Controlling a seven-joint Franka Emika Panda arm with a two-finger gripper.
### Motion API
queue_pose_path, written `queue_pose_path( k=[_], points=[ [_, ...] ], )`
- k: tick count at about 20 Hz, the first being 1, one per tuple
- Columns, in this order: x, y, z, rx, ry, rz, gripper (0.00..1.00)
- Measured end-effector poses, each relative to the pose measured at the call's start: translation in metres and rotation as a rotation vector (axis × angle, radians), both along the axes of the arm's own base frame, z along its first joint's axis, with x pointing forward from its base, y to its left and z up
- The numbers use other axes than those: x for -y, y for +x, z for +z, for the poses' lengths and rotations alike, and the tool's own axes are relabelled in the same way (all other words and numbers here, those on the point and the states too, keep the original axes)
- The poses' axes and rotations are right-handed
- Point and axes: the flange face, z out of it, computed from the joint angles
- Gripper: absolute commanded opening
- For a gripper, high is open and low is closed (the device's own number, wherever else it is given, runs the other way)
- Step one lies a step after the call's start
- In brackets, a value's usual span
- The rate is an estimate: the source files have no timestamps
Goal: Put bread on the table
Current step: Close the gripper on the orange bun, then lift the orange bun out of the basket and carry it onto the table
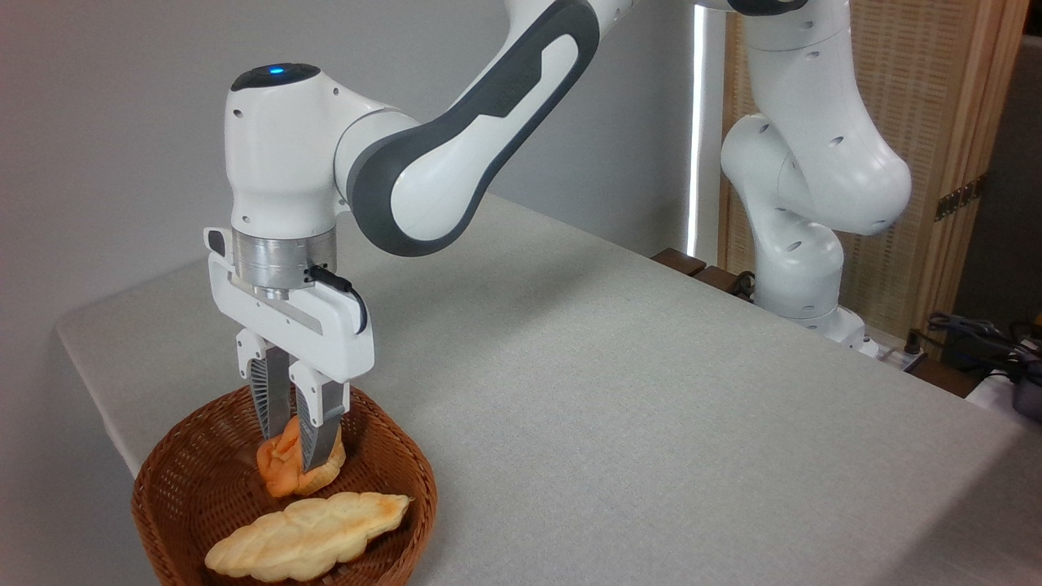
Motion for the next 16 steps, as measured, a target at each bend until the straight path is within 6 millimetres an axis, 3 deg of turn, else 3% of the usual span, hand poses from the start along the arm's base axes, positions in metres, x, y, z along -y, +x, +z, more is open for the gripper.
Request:
queue_pose_path(
  k=[16],
  points=[
    [-0.009,-0.004,0.046,0.052,-0.02,0.063,0.59]
  ],
)
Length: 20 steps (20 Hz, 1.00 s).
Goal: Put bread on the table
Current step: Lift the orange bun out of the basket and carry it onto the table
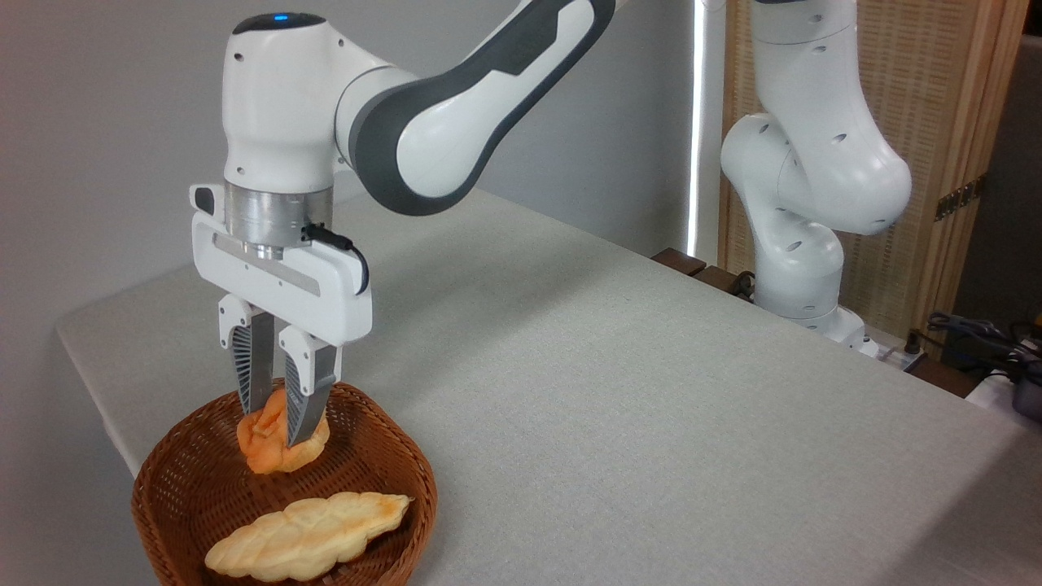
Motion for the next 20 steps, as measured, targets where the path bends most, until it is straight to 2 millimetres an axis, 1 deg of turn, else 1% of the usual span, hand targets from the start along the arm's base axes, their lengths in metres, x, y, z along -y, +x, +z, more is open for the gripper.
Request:
queue_pose_path(
  k=[6,8,11,16,19,20],
  points=[
    [-0.006,-0.02,0.028,-0.057,0.016,0.008,0.6],
    [-0.007,-0.03,0.033,-0.113,0.029,0.009,0.6],
    [-0.002,-0.042,0.033,-0.186,0.046,-0.005,0.63],
    [0.003,-0.059,0.03,-0.255,0.073,-0.066,0.64],
    [0.009,-0.076,0.019,-0.284,0.091,-0.129,0.64],
    [0.011,-0.083,0.013,-0.296,0.099,-0.16,0.69]
  ],
)
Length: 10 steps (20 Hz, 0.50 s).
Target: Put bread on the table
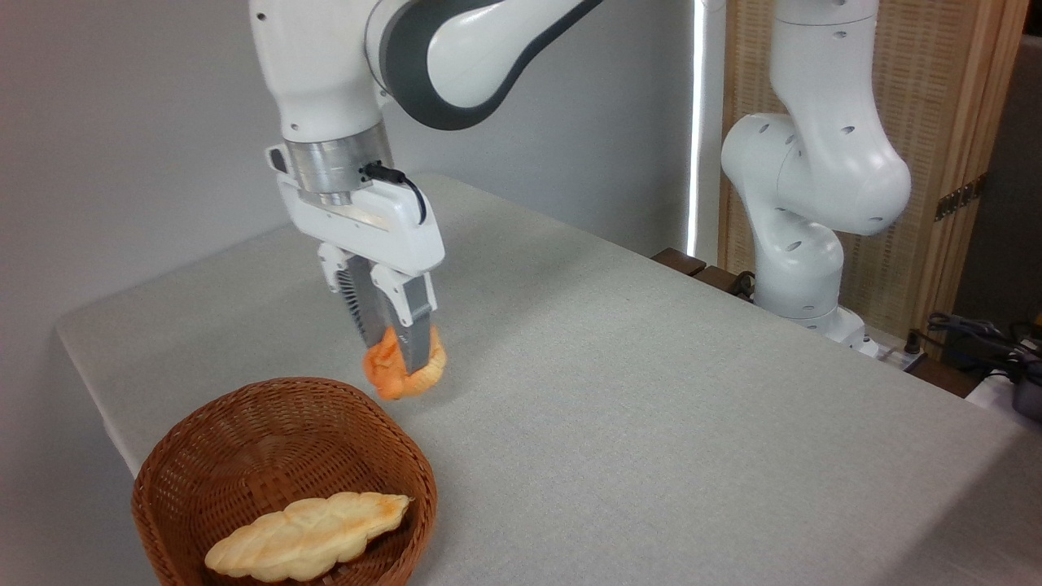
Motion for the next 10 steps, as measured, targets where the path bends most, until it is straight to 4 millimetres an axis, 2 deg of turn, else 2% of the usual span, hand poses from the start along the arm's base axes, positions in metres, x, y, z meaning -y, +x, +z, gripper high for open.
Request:
queue_pose_path(
  k=[3,5,10],
  points=[
    [0.005,-0.015,-0.013,-0.031,0.01,-0.062,0.71],
    [0.01,-0.02,-0.018,-0.044,0.013,-0.078,1.0],
    [0.018,-0.025,-0.028,-0.062,0.017,-0.095,1.0]
  ],
)
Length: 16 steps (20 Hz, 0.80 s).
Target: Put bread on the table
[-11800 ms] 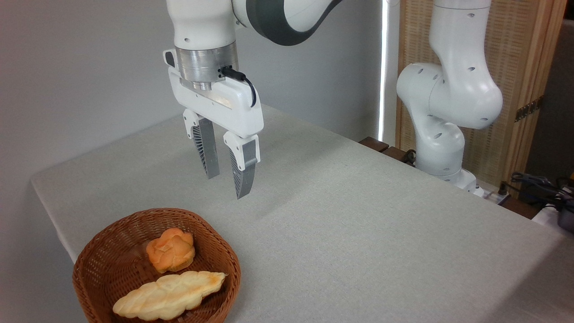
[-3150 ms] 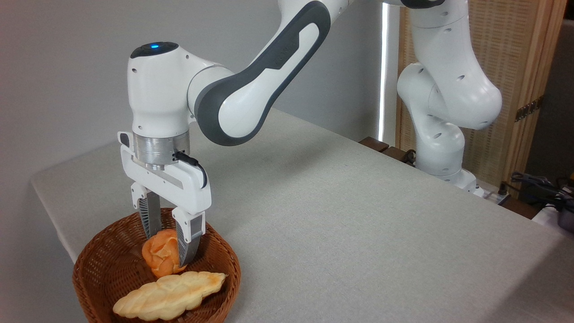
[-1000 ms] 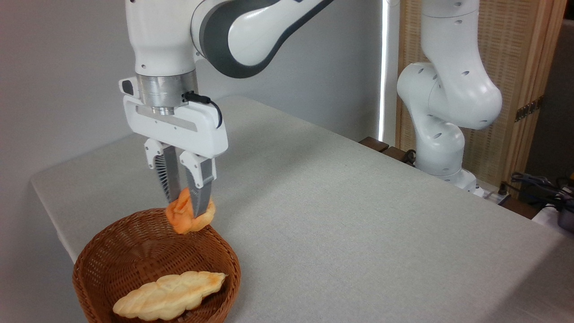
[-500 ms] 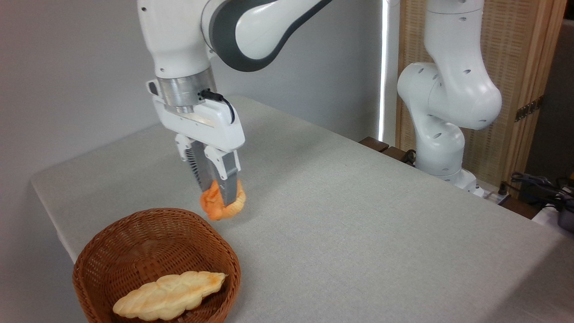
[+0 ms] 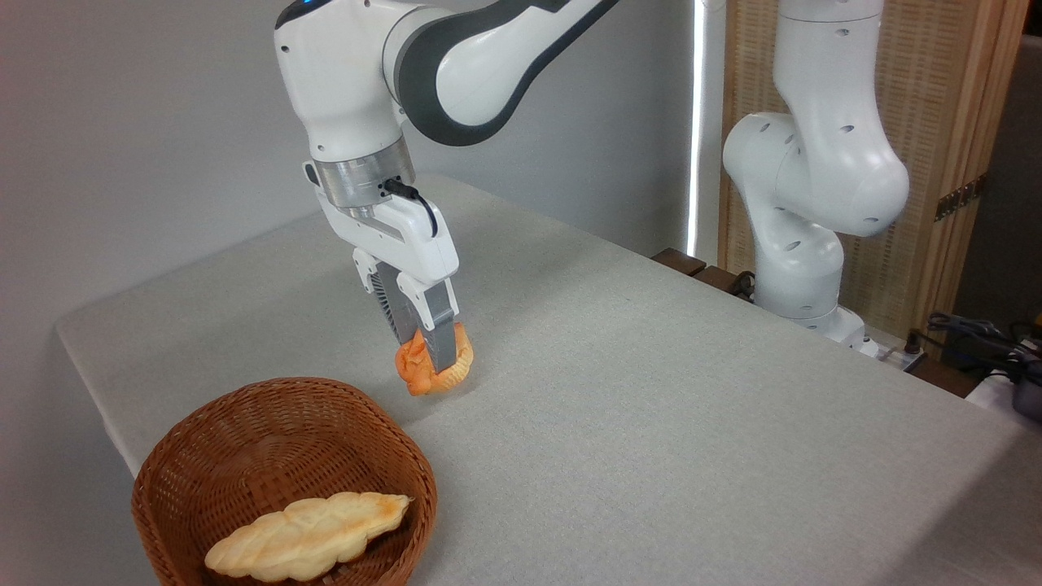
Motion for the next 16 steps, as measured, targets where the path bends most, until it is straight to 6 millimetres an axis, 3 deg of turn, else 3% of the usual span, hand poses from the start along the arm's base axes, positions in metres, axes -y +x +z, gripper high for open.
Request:
queue_pose_path(
  k=[16],
  points=[
    [0.0021,0.0048,-0.0084,0.002,-0.01,0.002,1.0]
  ],
)
